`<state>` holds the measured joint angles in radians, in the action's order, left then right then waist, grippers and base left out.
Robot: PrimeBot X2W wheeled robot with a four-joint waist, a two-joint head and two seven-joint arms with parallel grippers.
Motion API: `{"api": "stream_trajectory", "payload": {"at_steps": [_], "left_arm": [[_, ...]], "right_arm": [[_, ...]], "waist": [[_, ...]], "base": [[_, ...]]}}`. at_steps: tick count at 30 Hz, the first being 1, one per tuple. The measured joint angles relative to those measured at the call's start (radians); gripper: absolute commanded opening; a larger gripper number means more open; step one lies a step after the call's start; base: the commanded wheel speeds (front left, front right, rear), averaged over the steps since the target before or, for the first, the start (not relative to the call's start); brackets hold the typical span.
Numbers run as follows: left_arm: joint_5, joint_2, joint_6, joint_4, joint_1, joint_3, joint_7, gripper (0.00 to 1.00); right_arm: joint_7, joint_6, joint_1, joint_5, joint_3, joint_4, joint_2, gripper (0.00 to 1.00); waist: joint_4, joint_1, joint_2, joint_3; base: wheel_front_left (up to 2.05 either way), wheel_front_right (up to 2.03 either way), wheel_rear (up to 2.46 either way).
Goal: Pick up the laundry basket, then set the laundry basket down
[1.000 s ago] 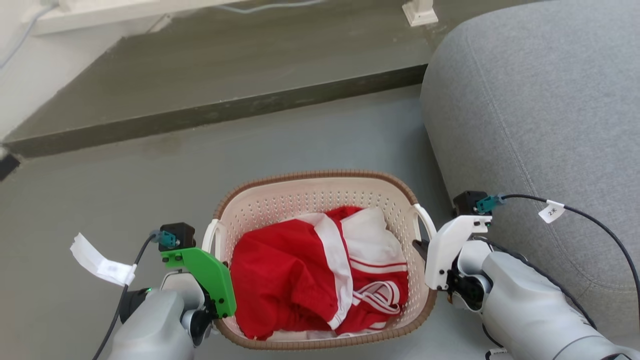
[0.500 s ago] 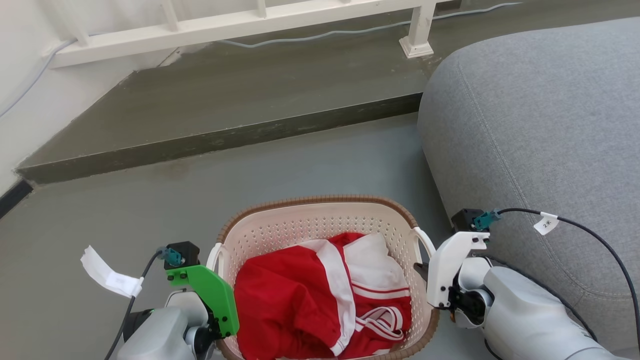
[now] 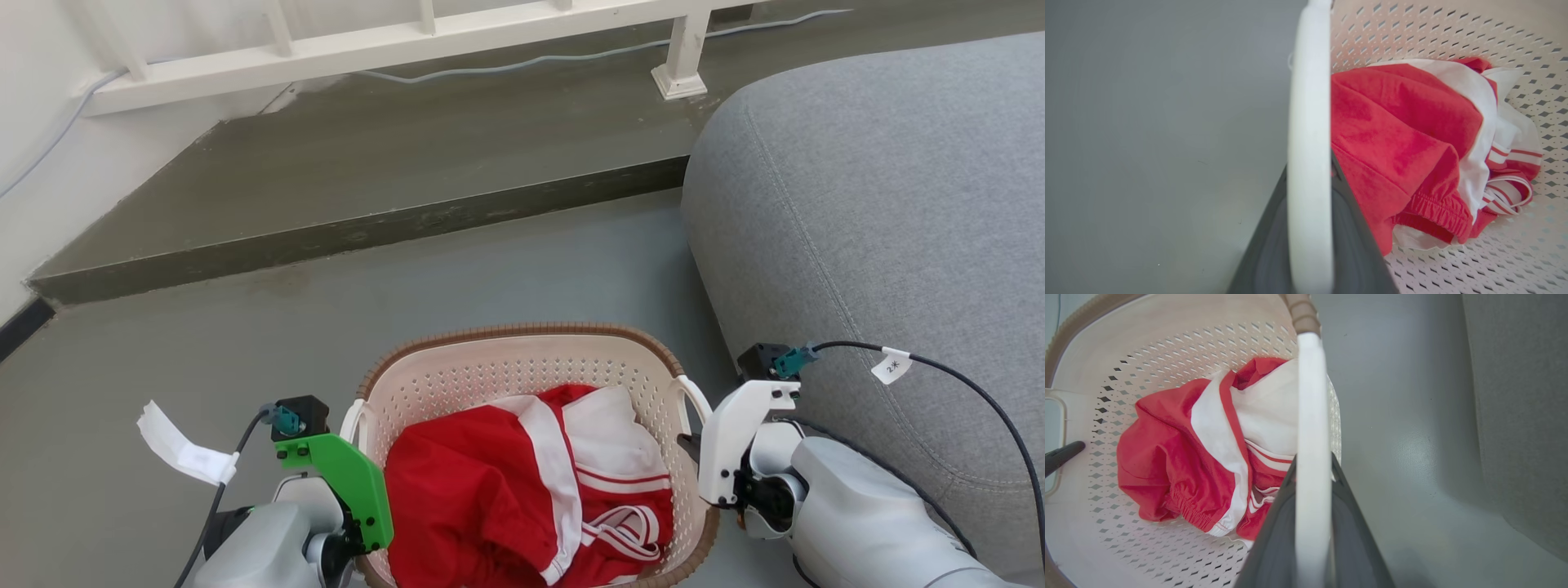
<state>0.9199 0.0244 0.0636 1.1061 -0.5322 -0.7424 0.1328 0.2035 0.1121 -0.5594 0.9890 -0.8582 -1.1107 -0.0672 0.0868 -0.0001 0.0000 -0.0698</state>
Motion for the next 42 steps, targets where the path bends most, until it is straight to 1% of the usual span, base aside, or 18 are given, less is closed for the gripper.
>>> {"api": "stream_trajectory", "payload": {"at_steps": [31,35,42], "left_arm": [[0.056,0.007,-0.029,-0.021,0.000,-0.059,-0.002,0.00],[0.061,0.008,-0.037,-0.025,-0.001,-0.061,-0.003,0.00],[0.061,0.008,-0.048,-0.036,-0.025,-0.060,-0.038,0.00]], "right_arm": [[0.001,0.000,-0.002,0.017,-0.043,-0.002,-0.010,0.00],[0.000,0.000,-0.008,0.024,-0.046,0.000,-0.012,0.00],[-0.023,0.000,-0.042,0.025,-0.047,0.010,-0.021,0.00]], "waist": [[0.001,0.0001,0.0000,-0.011],[0.002,0.0000,0.0000,-0.026],[0.003,0.0000,0.0000,-0.072]], "base": [[0.00,0.00,0.00],[0.00,0.00,0.00],[0.00,0.00,0.00]]}}
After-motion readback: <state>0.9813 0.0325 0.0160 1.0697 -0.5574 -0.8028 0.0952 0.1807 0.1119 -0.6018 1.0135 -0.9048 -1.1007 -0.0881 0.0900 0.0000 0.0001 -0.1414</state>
